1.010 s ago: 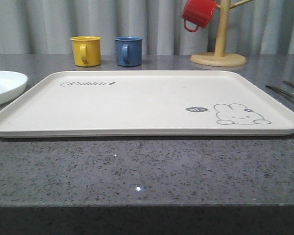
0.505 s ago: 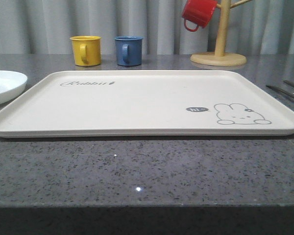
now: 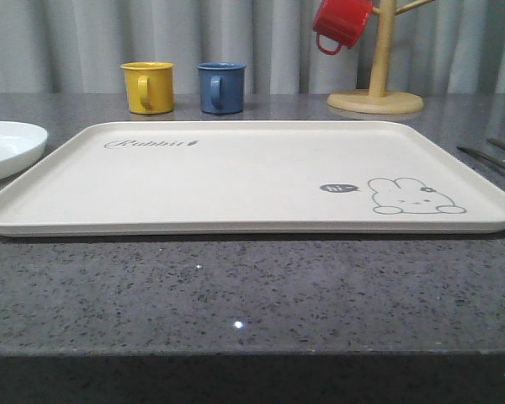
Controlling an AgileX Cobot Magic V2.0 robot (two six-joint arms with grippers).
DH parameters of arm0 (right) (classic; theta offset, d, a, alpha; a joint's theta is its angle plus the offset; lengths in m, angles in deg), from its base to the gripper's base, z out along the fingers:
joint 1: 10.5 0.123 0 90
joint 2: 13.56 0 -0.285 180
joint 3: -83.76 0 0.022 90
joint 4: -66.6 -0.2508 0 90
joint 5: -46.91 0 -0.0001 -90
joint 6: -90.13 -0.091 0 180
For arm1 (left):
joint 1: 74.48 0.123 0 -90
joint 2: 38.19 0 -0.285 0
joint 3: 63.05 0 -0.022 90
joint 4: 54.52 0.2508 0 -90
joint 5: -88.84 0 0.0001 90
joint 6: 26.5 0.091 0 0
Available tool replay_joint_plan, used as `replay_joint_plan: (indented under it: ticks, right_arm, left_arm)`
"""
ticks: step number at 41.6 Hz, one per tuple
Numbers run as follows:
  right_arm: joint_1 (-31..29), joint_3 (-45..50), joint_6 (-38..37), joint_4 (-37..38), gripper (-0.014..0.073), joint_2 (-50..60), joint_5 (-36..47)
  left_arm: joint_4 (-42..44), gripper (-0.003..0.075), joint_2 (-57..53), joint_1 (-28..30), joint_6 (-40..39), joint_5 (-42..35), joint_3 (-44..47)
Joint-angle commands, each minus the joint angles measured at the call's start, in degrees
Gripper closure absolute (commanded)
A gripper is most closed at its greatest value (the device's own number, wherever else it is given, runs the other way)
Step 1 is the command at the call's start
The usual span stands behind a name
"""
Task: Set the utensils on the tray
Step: 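Lower the left gripper toward the white plate's rim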
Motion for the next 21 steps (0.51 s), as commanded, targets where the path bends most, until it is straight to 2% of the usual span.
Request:
replay_joint_plan:
  ticks: [1, 17, 21]
  right_arm:
    - [0.0, -2.1, 0.4, 0.1, 0.0662, -3.7, 2.4]
    - [0.0, -2.1, 0.4, 0.1, 0.0655, -9.7, 1.6]
    - [0.0, -2.1, 0.4, 0.1, 0.0571, -9.8, 1.4]
  left_arm:
    - [0.0, 0.0738, 3.3, 0.1, 0.1, -1.8, -1.8]
    - [0.0, 0.0738, 7.8, 0.1, 0.1, -1.0, -1.7]
    - [-0.1, 0.0700, 8.4, 0.1, 0.1, -1.0, -1.7]
